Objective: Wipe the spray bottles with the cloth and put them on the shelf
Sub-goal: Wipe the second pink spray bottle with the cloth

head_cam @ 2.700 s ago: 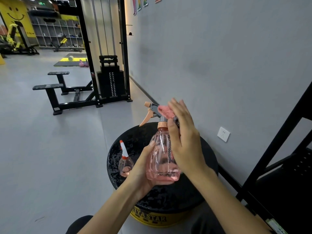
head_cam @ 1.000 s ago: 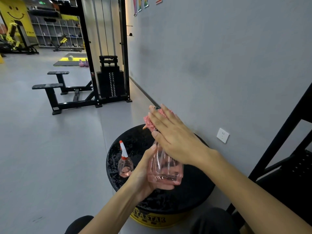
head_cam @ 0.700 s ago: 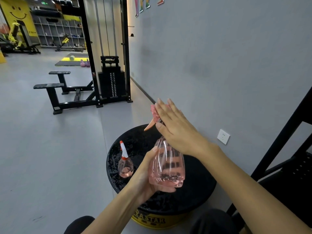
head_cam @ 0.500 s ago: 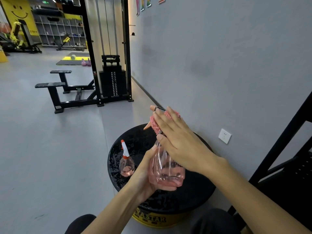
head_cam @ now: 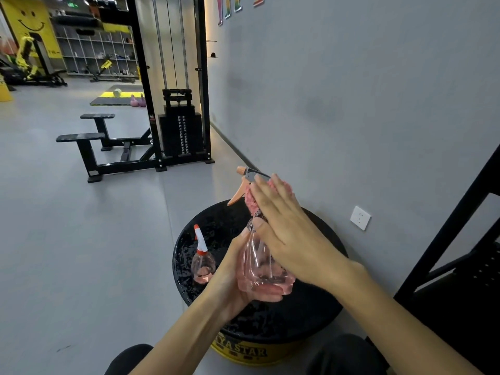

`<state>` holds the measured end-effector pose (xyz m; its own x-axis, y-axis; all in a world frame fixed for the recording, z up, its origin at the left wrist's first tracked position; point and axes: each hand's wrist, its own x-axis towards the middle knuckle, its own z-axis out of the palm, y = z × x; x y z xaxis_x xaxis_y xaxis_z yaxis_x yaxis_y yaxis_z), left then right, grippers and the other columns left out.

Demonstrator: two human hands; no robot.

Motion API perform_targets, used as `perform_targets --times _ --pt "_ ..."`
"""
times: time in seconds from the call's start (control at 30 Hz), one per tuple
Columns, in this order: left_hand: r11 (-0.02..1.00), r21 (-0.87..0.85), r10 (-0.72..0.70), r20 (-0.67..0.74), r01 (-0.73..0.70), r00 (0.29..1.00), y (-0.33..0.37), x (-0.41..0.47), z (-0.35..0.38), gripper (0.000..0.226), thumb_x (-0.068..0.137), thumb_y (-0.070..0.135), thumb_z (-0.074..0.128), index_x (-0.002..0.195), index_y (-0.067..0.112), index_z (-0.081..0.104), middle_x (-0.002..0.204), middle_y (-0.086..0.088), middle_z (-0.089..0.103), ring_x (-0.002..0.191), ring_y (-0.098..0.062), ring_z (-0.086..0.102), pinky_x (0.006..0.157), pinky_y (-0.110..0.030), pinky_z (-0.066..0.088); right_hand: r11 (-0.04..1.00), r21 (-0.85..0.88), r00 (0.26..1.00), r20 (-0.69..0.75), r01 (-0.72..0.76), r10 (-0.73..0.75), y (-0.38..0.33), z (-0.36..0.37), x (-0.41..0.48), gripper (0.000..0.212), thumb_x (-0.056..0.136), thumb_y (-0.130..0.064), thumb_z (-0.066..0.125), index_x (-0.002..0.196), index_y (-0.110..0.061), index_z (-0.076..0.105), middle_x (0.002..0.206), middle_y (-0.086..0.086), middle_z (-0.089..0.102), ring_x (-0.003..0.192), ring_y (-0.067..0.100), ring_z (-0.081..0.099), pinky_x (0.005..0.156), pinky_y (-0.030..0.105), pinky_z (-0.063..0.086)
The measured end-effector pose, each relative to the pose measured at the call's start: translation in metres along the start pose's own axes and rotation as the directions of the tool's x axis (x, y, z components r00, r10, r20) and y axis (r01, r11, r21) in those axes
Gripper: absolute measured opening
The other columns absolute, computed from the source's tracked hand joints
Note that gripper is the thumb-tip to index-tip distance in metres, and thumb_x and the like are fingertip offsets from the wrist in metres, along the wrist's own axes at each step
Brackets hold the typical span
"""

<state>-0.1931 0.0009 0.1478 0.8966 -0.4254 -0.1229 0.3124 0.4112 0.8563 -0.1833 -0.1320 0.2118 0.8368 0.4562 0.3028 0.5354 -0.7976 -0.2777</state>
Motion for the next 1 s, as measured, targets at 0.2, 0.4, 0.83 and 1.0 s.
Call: perform_targets --times 0.2,0.4,0.83,1.0 --pt "1.000 0.028 0.003 0.047 -0.004 0.999 -0.003 -0.003 0.005 0.049 0.078 0.065 0.054 0.107 0.031 0.072 0.110 -0.009 0.073 0.090 -0.027 0.072 0.062 -0.043 0.060 0.997 -0.013 0.997 -0.011 -0.079 0.078 0.010 -0.005 0.010 0.055 0.104 -0.039 0.015 0.153 -0.027 -0.007 0.160 -0.014 -0.017 0.141 0.001 -0.029 0.121 0.034 -0.011" --pt "1.000 0.006 0.020 0.030 -0.020 0.999 -0.006 -0.002 0.004 0.055 0.079 0.068 0.050 0.110 0.028 0.072 0.113 -0.010 0.072 0.091 -0.026 0.072 0.059 -0.040 0.061 0.990 0.024 0.990 -0.038 -0.136 0.137 0.014 -0.008 0.029 0.059 0.104 -0.039 0.021 0.154 -0.024 -0.007 0.160 -0.011 -0.017 0.143 0.005 -0.028 0.120 0.036 -0.012" --pt "1.000 -0.011 0.027 -0.031 -0.028 0.999 -0.004 -0.001 -0.005 0.049 0.084 0.060 0.042 0.094 0.027 0.077 0.093 -0.010 0.075 0.078 -0.028 0.073 0.055 -0.041 0.060 0.990 0.141 0.999 -0.028 -0.032 0.036 -0.010 0.012 -0.010 0.056 0.105 -0.034 0.025 0.154 -0.030 -0.003 0.159 -0.021 -0.015 0.138 -0.007 -0.029 0.119 0.027 -0.013" --pt "0.999 0.032 0.034 -0.004 -0.034 0.999 -0.005 -0.002 -0.001 0.040 0.087 0.063 0.045 0.099 0.038 0.074 0.105 -0.003 0.075 0.091 -0.026 0.072 0.083 -0.056 0.053 0.993 0.098 0.996 -0.058 -0.062 0.068 0.002 0.006 0.002 0.054 0.106 -0.034 0.020 0.154 -0.028 -0.003 0.160 -0.017 -0.014 0.140 -0.004 -0.028 0.119 0.028 -0.014"
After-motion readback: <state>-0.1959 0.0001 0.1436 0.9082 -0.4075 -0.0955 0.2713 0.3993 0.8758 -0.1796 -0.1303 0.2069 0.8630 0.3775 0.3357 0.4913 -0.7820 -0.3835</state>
